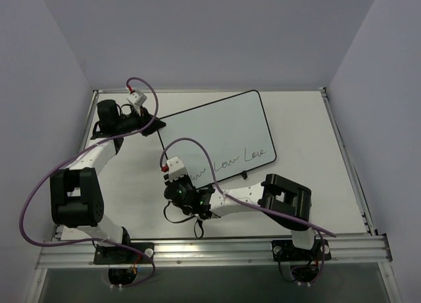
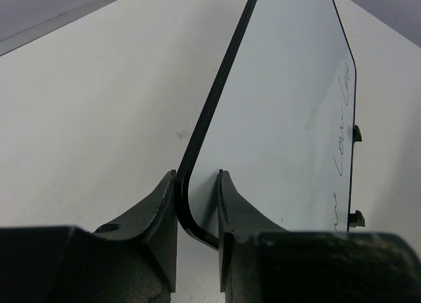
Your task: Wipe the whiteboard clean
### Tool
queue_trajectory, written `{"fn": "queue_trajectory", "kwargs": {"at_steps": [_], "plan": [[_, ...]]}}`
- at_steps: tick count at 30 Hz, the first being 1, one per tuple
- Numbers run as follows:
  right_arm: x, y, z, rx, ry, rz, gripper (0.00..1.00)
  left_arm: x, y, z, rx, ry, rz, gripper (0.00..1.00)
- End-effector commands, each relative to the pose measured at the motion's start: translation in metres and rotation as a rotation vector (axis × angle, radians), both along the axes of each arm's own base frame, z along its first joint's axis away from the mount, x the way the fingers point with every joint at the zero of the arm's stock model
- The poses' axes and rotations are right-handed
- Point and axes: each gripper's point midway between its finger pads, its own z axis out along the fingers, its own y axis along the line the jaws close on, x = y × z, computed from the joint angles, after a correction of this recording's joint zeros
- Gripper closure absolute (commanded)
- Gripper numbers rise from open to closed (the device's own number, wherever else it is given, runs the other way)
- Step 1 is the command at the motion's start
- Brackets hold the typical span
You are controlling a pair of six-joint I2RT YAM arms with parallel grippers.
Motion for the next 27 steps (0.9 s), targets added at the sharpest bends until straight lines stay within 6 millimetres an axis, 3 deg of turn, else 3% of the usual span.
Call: {"fn": "queue_trajectory", "kwargs": {"at_steps": [1, 5, 12, 17, 19, 20, 24, 27], "plan": [[-0.019, -0.041, -0.061, -0.141, 0.096, -0.041, 1.00, 0.003, -0.014, -0.013, 0.120, -0.123, -0.051, 0.98], [-0.022, -0.056, -0.064, -0.129, 0.102, -0.068, 1.00, 0.003, -0.014, -0.013, 0.119, -0.122, -0.052, 0.98], [0.012, -0.076, -0.024, -0.076, 0.035, -0.148, 1.00, 0.003, -0.016, -0.012, 0.119, -0.122, -0.052, 0.98], [0.048, -0.126, -0.019, -0.070, 0.024, -0.270, 1.00, 0.003, -0.015, -0.011, 0.127, -0.128, -0.049, 0.98], [0.055, -0.141, -0.021, -0.058, 0.025, -0.310, 1.00, 0.002, -0.015, -0.011, 0.127, -0.128, -0.049, 0.98], [0.060, -0.160, -0.022, -0.057, 0.012, -0.360, 1.00, 0.002, -0.015, -0.011, 0.129, -0.127, -0.048, 0.98], [0.073, -0.203, -0.031, -0.013, 0.024, -0.475, 1.00, 0.001, -0.014, -0.009, 0.131, -0.133, -0.047, 0.98], [0.076, -0.206, -0.028, 0.032, 0.026, -0.463, 1.00, 0.001, -0.016, -0.010, 0.131, -0.130, -0.050, 0.98]]}}
